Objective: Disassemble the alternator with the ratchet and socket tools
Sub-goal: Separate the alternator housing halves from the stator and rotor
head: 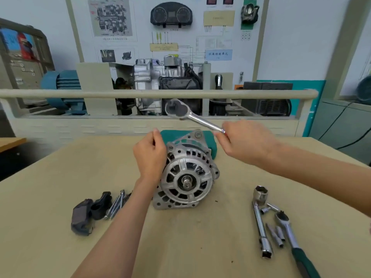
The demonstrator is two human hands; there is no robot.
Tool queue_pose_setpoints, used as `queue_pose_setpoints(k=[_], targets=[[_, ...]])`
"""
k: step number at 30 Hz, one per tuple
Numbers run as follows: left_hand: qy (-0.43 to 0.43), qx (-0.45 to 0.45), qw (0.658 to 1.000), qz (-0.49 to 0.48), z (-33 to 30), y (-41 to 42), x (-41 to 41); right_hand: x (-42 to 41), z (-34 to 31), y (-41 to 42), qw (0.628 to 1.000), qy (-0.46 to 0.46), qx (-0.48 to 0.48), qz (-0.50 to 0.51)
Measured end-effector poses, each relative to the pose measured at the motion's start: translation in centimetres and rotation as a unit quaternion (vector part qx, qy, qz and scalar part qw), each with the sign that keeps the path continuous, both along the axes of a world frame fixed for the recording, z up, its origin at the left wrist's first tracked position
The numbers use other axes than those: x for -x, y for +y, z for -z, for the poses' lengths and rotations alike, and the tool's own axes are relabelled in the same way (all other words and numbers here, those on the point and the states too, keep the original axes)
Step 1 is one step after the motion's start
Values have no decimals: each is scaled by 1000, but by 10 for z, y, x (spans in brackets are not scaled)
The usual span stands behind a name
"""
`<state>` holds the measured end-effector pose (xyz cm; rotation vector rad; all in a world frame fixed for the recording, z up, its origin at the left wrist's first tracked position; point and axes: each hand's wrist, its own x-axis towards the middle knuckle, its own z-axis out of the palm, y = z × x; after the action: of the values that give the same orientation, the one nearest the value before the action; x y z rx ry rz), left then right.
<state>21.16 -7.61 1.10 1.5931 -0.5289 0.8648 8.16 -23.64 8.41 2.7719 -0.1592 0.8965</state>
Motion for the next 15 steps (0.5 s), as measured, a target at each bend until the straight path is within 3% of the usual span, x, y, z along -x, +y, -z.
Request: queue_pose_setpoints(k=[2, 3, 4, 6, 7, 9, 12, 13, 15], targets=[[-5, -4, 1000, 1, 2, -2, -2, 0, -7, 10, 983, -159, -35, -83], [-4, -4, 1000, 8, 2, -3, -3, 1, 1, 10, 976, -176, -77, -100], [-4, -3, 1000, 13, 3, -4, -2, 4, 14, 9, 982, -136, -101, -80], [0, 8, 1000, 5, 1, 0, -3, 9, 32, 1, 995, 63, -72, 33], [12, 18, 1000, 5, 1, 6, -3, 10, 30, -6, 990, 115, -49, 69], [31, 46, 998, 16, 2, 7, -3, 2, 4, -17, 992, 87, -55, 68], [-6, 20, 999, 41, 3, -3, 2, -7, -13, -1, 984, -147, -58, -80], [-12, 13, 999, 49, 1, -6, 4, -7, -8, 2, 977, -167, -90, -99], [-7, 23, 999, 42, 2, -3, 4, -4, 16, -1, 994, -32, -103, -17]])
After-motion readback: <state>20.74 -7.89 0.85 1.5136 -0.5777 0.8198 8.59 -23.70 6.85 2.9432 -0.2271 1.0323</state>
